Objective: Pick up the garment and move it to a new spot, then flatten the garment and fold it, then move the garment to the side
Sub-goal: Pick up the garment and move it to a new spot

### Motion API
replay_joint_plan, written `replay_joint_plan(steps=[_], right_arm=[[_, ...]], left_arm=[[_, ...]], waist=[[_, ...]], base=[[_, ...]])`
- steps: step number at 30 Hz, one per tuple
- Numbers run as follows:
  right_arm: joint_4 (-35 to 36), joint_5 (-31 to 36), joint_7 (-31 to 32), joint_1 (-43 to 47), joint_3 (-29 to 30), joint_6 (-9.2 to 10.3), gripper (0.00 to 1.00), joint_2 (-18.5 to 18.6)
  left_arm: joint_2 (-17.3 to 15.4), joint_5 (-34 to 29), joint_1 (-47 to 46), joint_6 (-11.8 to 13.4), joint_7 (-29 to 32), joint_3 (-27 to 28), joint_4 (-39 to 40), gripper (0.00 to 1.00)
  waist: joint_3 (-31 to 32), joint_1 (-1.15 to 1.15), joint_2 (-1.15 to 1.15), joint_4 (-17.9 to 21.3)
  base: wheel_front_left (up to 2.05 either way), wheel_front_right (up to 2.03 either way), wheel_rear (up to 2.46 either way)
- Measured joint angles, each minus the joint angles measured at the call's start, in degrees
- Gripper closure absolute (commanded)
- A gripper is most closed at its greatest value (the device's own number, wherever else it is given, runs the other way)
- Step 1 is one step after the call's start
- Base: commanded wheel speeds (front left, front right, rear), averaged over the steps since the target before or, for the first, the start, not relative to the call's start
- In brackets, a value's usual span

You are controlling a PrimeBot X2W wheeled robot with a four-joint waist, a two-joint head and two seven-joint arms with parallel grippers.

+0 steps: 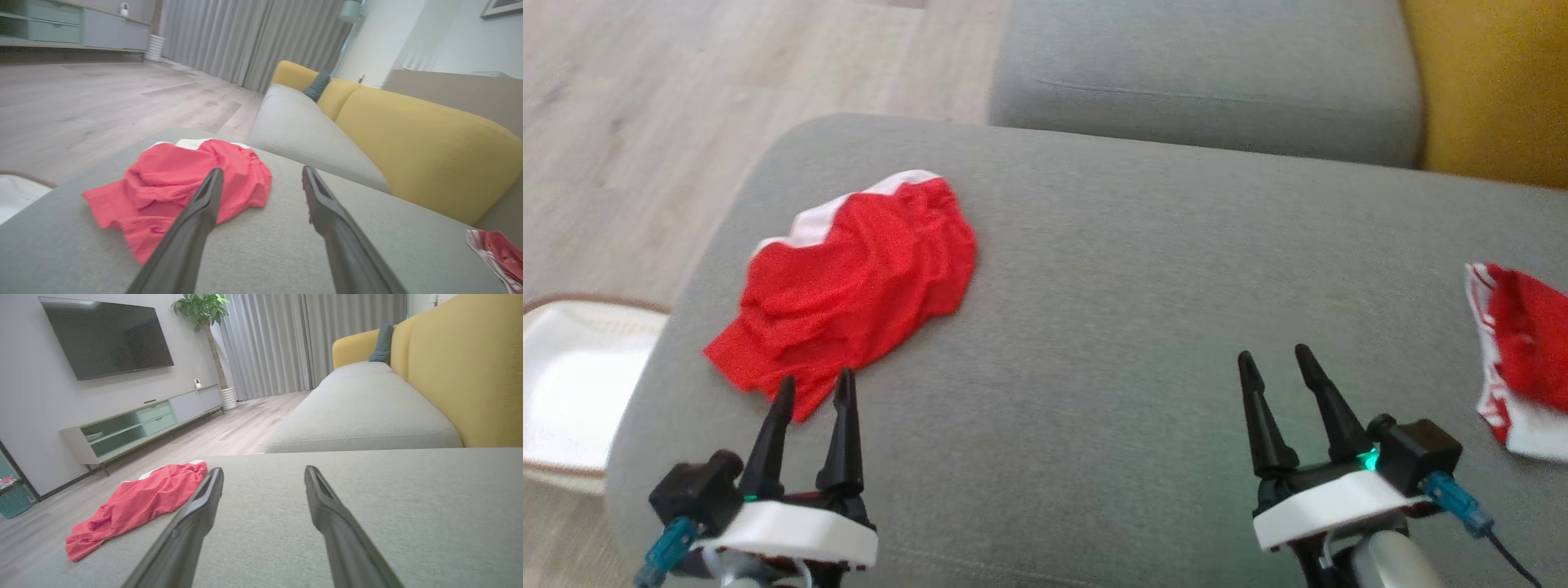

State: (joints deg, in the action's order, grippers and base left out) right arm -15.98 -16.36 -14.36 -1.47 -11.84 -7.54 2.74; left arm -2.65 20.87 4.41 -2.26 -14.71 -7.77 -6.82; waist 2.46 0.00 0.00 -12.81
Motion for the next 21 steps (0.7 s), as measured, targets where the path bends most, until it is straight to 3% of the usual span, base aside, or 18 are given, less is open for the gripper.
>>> replay_joint_plan(steps=[13,21], right_arm=[[-1.3,-1.0,0.0,1.2,-1.8,0.01,0.0,0.0],[-1.5,-1.3,0.0,1.0,-3.0,0.0,0.0,0.0]], left_arm=[[-0.1,-0.6,1.3,-0.3,0.0,1.9,0.1,0.0],[-0.1,-0.6,2.7,-0.3,0.0,3.6,1.3,0.0]], waist=[[2.0,0.0,0.0,-11.8],[1.7,0.0,0.0,-14.0]], base=[[0.0,0.0,0.0],[0.0,0.0,0.0]])
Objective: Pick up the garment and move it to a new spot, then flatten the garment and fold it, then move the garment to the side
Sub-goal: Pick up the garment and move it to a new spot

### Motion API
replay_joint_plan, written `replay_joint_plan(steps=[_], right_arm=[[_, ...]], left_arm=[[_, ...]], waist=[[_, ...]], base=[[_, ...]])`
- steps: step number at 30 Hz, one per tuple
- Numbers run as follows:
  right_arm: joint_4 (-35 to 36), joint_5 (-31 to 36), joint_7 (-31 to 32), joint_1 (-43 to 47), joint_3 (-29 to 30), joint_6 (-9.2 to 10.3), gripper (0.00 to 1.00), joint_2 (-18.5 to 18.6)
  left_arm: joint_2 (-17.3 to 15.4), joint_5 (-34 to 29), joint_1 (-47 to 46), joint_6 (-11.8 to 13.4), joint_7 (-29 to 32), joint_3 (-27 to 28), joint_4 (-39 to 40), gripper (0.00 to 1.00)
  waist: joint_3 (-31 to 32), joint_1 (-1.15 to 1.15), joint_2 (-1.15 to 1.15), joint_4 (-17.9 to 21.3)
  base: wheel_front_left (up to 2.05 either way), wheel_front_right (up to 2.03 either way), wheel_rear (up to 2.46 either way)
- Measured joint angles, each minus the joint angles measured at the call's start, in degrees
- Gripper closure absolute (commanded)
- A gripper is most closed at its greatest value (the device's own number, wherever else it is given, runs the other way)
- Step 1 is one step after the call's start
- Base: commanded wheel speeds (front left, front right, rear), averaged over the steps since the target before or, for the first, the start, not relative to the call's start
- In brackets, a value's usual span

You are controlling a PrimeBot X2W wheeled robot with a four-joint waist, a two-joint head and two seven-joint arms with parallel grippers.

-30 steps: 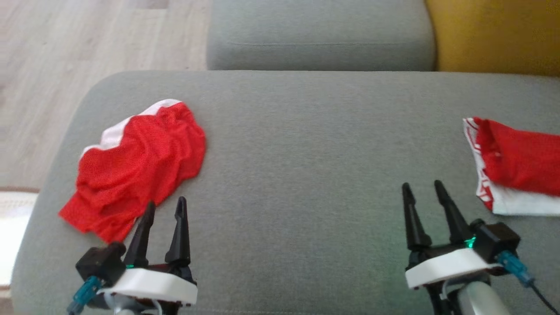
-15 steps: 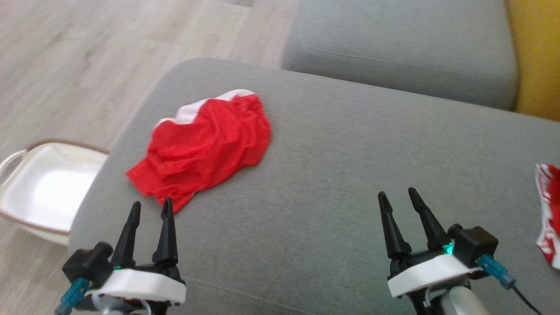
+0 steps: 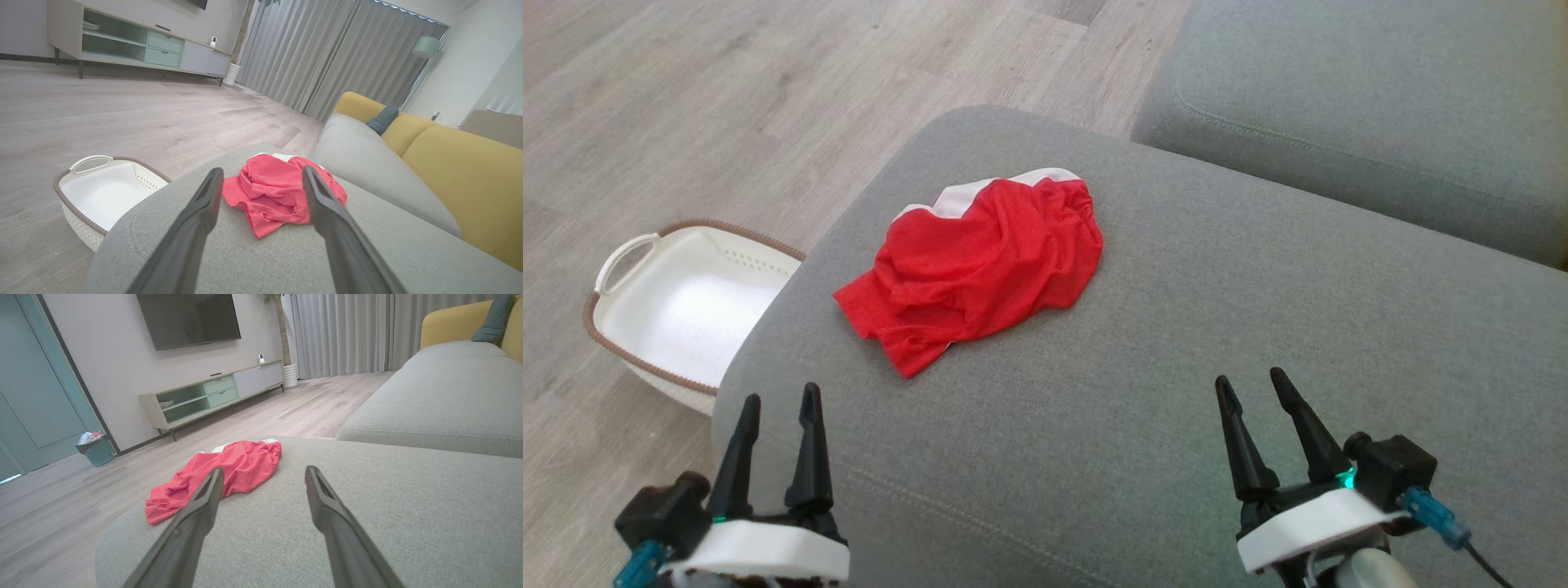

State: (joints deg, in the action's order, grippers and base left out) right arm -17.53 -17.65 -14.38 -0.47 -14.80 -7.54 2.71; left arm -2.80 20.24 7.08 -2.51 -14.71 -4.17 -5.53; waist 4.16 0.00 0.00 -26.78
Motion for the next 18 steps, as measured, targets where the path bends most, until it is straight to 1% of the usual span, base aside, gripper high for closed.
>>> replay_joint_plan(steps=[8,12,16,18], right_arm=[[-0.7,0.0,0.0,0.0,0.9,0.0,0.0,0.0],[-0.4,0.9,0.0,0.0,2.1,0.0,0.0,0.0],[-0.3,2.6,0.0,-0.2,4.2,0.0,0.0,-0.1],[-0.2,3.8,0.0,-0.5,5.1,0.0,0.0,0.0]], left_arm=[[0.0,0.0,0.0,0.0,0.0,1.5,-0.2,0.0],[0.0,0.1,-0.5,-0.1,0.0,4.4,-0.2,0.0],[0.1,-0.4,-3.4,-1.5,0.0,6.8,-0.8,0.0],[-0.5,-0.7,-6.3,-2.4,0.0,7.3,-2.4,0.0]], waist=[[0.2,0.0,0.0,0.4],[-0.9,0.0,0.0,1.5],[-3.4,0.0,0.0,3.3],[-4.8,0.0,0.0,4.3]], base=[[0.0,0.0,0.0],[0.0,0.0,0.0],[0.0,0.0,0.0],[0.0,0.0,0.0]])
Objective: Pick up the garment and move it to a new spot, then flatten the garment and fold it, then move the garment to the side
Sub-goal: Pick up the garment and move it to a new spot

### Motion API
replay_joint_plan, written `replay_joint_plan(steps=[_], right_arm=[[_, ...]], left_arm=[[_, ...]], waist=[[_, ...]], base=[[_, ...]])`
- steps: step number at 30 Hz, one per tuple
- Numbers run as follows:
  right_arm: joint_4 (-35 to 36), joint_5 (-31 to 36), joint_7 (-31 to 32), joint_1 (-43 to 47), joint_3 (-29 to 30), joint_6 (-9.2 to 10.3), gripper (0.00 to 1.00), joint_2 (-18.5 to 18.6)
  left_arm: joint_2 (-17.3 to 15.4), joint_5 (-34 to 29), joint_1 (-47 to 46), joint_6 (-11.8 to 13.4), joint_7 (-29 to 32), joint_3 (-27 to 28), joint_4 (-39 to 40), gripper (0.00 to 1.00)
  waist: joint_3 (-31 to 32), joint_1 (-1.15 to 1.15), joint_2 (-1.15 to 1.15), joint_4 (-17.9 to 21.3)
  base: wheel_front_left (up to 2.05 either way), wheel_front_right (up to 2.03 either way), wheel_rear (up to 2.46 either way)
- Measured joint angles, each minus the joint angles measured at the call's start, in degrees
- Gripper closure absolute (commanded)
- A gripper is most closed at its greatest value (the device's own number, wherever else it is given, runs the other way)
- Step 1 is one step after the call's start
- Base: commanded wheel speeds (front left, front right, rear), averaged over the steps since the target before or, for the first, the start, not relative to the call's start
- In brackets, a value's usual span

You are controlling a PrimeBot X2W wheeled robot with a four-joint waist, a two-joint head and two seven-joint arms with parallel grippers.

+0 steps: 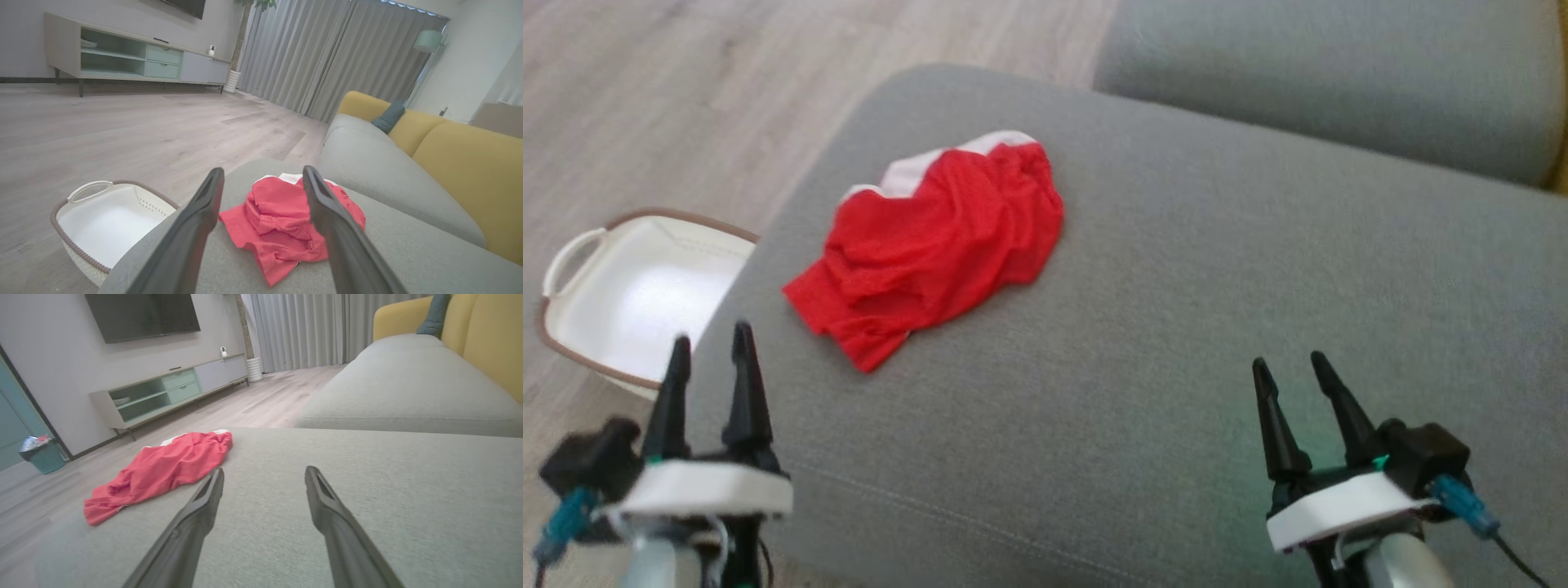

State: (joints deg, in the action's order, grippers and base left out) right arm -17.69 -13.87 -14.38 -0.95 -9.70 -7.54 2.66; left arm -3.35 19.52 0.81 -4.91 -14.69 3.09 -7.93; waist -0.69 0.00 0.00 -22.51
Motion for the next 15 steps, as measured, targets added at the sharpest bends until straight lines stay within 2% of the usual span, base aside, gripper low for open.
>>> replay_joint_plan(steps=[4,10,15], right_arm=[[0.5,2.6,0.0,-1.9,2.1,0.01,0.0,0.0],[3.4,6.0,0.9,-5.0,6.5,0.0,0.0,0.0],[6.9,8.5,2.8,-5.9,8.6,0.0,0.0,0.0]], left_arm=[[-3.0,-0.4,-6.4,-1.2,0.3,-0.5,-5.8,0.0],[-9.0,0.8,-18.0,-2.2,8.3,-2.7,-15.9,0.0],[-11.6,4.0,-27.8,-2.2,15.1,-5.5,-25.0,0.0]], waist=[[-3.0,0.0,0.0,1.9],[-7.6,0.0,0.0,4.8],[-11.6,0.01,0.0,7.0]], base=[[0.0,0.0,0.0],[0.0,0.0,0.0],[0.0,0.0,0.0]])
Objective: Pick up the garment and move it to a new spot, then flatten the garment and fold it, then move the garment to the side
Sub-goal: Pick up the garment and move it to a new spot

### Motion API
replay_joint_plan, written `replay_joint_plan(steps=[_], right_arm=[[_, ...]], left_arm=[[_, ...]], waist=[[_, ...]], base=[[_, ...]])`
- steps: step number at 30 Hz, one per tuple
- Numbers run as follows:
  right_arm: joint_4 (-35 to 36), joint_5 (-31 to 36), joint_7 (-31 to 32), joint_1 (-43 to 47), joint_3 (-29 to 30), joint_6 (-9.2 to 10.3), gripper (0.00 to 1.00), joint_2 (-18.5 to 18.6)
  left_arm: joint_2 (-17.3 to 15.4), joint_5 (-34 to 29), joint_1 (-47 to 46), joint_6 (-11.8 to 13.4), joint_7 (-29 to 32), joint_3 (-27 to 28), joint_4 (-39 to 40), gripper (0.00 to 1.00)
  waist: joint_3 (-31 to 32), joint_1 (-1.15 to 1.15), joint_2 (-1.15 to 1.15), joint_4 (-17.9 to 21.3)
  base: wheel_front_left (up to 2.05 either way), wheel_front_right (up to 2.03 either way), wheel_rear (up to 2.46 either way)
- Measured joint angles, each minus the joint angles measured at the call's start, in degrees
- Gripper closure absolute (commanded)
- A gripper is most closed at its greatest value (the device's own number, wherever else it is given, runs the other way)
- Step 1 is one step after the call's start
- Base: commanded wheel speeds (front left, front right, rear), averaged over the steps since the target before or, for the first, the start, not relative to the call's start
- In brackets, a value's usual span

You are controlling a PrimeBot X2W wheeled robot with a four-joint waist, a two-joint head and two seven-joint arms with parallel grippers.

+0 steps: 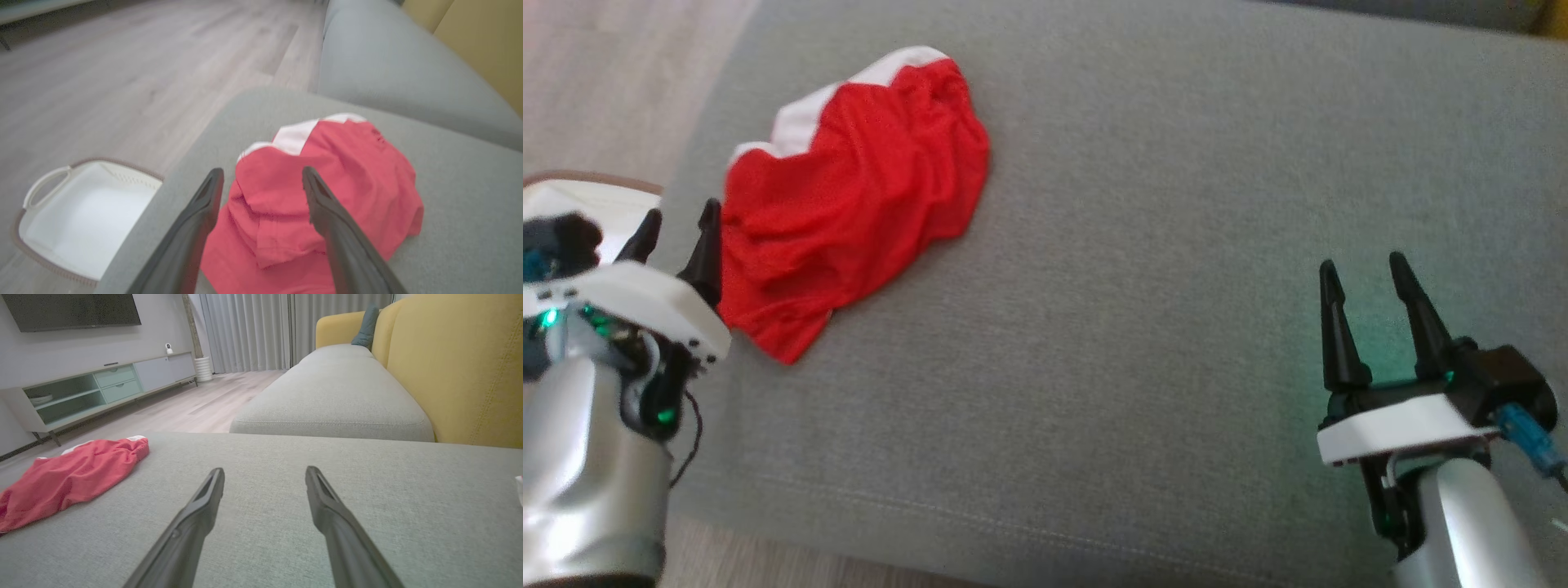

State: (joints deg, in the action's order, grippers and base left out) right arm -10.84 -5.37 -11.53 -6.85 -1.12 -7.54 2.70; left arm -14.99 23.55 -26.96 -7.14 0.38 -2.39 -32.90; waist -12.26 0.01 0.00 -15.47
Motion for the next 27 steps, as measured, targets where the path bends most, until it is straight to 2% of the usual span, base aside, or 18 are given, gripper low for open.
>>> replay_joint_plan(steps=[4,8,11,25,26,27], right_arm=[[2.1,0.6,1.0,-1.0,0.4,0.01,0.0,0.0],[3.5,0.9,1.5,-1.6,0.8,0.01,0.0,0.0],[4.3,0.9,1.5,-1.8,1.1,0.01,0.0,0.0],[5.4,0.9,1.5,-2.2,1.5,0.0,0.0,0.0],[5.4,0.9,1.5,-2.2,1.5,0.0,0.0,0.0],[5.2,0.9,1.5,-2.3,1.6,0.01,0.0,0.0]], left_arm=[[-1.8,3.5,-5.1,0.0,5.8,-3.2,-7.6,0.0],[-4.2,4.3,-8.8,-0.4,8.6,-5.4,-14.6,0.0],[-5.5,5.2,-11.0,-0.4,9.7,-6.1,-19.3,0.0],[-7.2,6.3,-20.4,-0.4,11.9,-7.9,-33.3,0.0],[-7.2,6.3,-20.7,-0.4,12.2,-8.0,-33.9,1.0],[-7.1,6.3,-20.9,-0.4,12.2,-8.1,-34.1,1.0]], waist=[[-2.6,0.0,0.0,2.2],[-4.7,0.0,0.0,4.5],[-5.9,0.0,0.0,6.2],[-10.1,0.0,0.0,10.2],[-10.1,0.0,0.0,10.2],[-9.9,0.0,0.0,10.2]], base=[[0.0,0.0,0.0],[0.0,0.0,0.0],[0.0,0.0,0.0],[0.0,0.0,0.0],[0.0,0.0,0.0],[0.0,0.0,0.0]])
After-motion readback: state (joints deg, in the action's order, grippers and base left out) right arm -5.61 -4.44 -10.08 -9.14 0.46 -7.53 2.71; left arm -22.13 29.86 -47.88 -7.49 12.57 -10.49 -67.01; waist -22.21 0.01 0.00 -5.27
